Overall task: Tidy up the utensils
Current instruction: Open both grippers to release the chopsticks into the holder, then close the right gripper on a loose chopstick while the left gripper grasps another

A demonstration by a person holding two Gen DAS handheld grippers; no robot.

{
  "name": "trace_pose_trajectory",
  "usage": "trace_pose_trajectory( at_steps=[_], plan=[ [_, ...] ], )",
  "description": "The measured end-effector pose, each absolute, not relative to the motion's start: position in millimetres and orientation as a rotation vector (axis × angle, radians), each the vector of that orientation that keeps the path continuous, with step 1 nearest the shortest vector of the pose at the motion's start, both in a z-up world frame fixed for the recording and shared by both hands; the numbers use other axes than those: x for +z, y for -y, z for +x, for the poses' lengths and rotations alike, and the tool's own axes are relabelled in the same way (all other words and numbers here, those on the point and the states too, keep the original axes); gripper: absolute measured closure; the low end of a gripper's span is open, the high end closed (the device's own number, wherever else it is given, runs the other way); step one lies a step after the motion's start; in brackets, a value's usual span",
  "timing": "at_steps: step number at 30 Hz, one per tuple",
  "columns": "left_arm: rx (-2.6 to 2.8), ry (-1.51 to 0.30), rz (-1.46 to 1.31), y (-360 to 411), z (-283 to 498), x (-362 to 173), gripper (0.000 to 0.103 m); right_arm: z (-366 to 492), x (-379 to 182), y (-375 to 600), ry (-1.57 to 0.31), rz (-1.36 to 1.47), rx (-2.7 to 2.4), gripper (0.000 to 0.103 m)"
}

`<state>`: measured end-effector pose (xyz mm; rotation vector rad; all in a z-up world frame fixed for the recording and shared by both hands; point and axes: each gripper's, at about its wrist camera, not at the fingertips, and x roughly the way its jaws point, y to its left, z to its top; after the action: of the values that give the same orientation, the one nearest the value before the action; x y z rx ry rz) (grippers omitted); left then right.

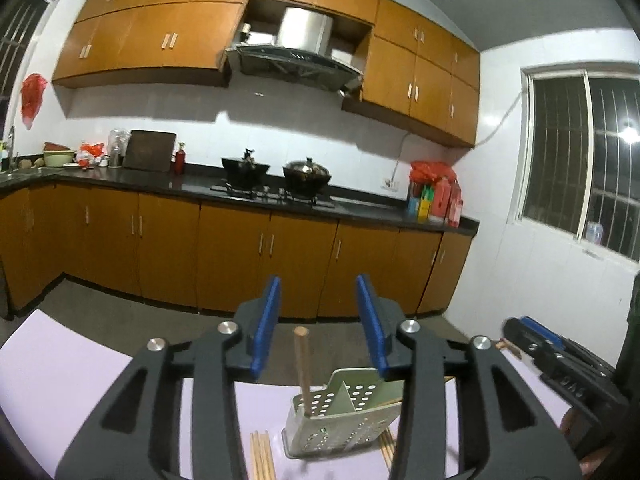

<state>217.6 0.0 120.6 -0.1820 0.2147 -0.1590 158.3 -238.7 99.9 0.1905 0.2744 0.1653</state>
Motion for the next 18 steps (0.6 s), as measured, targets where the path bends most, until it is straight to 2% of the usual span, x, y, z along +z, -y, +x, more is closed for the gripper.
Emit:
trace_pose_trajectory(
  at_steps=[5, 8, 12, 14, 18],
  plan=[
    [-0.101, -0.242, -0.232, -33, 178, 112, 0.057, 134, 89, 263, -0.302, 0.219, 0.106, 0.065],
    [-0.046, -0.331, -0.227, -49, 167, 80, 0.057, 134, 51, 271, -0.434, 0.219, 0.087, 0.065],
    [-0.027, -0.515, -0.201, -60, 164, 18, 0.059, 145, -34, 261, -0.717, 0.188, 0.125, 0.086],
    [-0.050, -0.604, -0.204, -62, 165, -9, 0.070, 147, -64, 252, -0.802, 0.174, 0.146, 0.089],
    [-0.088, -0.721, -0.164, -54, 160, -55, 0.071, 146, -92, 238, -0.877, 0.165, 0.169, 0.089]
  ],
)
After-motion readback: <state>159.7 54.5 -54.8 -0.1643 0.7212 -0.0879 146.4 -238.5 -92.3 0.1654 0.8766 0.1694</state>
